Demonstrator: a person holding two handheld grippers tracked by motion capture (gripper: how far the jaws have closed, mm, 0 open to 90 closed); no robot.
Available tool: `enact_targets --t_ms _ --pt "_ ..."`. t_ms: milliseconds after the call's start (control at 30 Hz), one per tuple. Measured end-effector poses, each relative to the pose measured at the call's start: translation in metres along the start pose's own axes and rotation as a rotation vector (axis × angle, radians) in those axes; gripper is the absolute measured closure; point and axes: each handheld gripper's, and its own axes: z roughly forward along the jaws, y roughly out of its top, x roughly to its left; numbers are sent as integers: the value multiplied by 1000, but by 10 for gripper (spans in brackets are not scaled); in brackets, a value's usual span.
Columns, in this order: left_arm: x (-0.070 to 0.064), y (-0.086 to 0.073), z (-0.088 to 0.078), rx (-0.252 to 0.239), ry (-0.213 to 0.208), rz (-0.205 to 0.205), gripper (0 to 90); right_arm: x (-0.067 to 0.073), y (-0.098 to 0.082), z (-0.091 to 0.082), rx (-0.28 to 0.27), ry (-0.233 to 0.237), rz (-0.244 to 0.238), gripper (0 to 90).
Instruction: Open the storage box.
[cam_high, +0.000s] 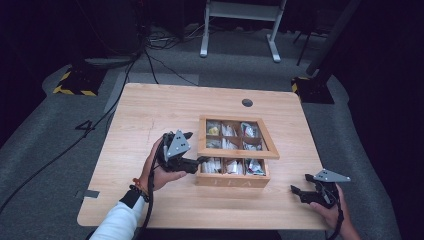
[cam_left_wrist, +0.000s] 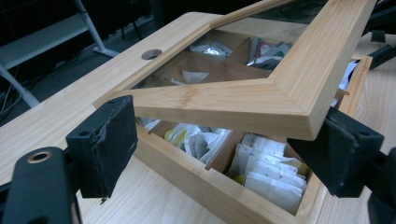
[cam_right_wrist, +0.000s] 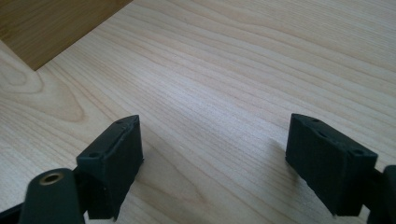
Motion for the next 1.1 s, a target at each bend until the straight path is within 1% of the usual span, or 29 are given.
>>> enact_targets --t_ms 133,167,233,267,367,700,767,867,900,1100 --pt "1 4 2 -7 3 22 165 0 0 0 0 0 0 186" --pt "3 7 2 -14 8 21 166 0 0 0 0 0 0 186" --pt "4 8 1 -23 5 16 185 0 0 0 0 0 0 186" --pt "5 9 1 -36 -1 12 185 0 0 0 0 0 0 186" --pt "8 13 1 -46 -1 9 193 0 0 0 0 0 0 186" --pt "12 19 4 -47 -5 6 193 0 0 0 0 0 0 186" --pt "13 21 6 -46 4 12 195 0 0 0 0 0 0 186" --pt "15 24 5 -60 7 9 207 0 0 0 0 0 0 186" --pt "17 26 5 -72 7 4 231 0 0 0 0 0 1 186" --pt "20 30 5 -79 3 9 261 0 0 0 0 0 1 186"
